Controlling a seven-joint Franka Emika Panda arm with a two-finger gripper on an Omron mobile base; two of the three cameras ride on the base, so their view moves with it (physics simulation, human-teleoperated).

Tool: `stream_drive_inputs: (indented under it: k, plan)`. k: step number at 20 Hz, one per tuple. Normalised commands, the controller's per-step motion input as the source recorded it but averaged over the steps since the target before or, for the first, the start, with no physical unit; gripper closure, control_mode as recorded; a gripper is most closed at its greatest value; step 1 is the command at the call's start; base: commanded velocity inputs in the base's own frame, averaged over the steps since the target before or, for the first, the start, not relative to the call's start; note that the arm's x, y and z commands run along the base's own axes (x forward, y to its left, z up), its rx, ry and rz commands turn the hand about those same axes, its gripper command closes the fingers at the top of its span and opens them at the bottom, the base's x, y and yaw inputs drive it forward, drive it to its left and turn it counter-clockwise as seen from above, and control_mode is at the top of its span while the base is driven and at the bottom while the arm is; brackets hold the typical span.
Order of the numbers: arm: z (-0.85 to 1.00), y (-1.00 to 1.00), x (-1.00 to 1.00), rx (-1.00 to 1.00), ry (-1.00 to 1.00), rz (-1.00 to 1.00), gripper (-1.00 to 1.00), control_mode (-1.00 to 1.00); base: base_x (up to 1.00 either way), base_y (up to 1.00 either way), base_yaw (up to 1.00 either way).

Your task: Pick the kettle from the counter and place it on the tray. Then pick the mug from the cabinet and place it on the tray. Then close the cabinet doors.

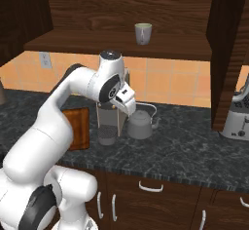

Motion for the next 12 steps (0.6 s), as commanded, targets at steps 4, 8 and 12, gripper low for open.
stream_drive_inputs:
  k: [4,8,12]
  plan:
    - [-0.16,-0.63,0.36,0.26,0.02,-0.33,-1.00,-1.00,0.00,0.00,0.00]
    - [-0.20,-0.42,0.54,0.25,0.01,-0.28,-1.00,-1.00,0.00,0.00,0.00]
    - [-0.13,-0.20,0.59,0.27,-0.01,-0.27,-1.00,-1.00,0.00,0.00,0.00]
